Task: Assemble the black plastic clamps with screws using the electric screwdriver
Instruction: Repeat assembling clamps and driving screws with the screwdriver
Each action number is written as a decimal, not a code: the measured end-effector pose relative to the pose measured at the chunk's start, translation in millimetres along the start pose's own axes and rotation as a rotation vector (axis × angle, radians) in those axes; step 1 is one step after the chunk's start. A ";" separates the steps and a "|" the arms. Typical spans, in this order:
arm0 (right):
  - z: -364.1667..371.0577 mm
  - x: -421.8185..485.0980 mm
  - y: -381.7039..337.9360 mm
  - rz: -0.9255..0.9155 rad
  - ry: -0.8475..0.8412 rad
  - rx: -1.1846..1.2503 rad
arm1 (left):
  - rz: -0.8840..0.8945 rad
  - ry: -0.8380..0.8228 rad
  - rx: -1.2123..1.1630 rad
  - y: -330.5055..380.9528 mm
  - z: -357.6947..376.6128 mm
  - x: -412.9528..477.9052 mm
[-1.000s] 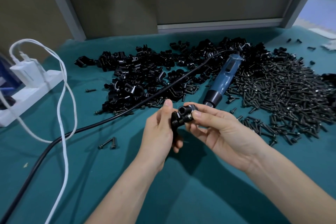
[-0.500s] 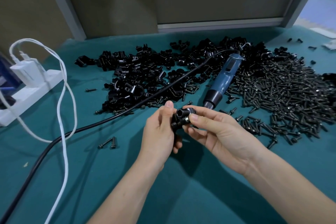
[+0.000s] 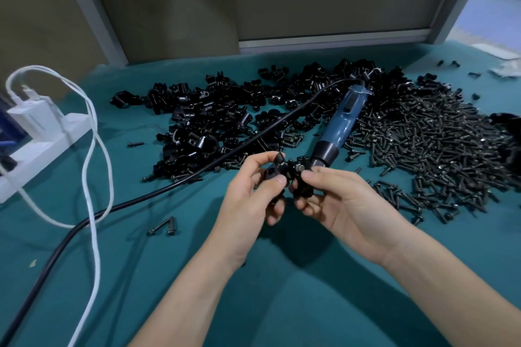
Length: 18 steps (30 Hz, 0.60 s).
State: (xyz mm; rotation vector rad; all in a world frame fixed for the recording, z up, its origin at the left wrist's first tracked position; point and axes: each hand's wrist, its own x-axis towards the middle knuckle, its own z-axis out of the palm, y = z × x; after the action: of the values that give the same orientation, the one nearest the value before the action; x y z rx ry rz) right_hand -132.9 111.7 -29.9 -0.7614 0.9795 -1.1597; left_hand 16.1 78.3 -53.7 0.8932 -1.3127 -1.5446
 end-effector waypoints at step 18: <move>-10.3 2.9 0.7 -0.224 -0.094 -0.129 | 0.039 -0.214 -0.173 -4.0 3.2 -0.5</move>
State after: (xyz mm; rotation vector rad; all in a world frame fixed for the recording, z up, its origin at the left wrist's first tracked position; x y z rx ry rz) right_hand -141.9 109.1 -35.3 -1.0410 0.9141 -1.2490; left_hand 12.6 80.1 -57.1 0.6038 -1.3121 -1.7310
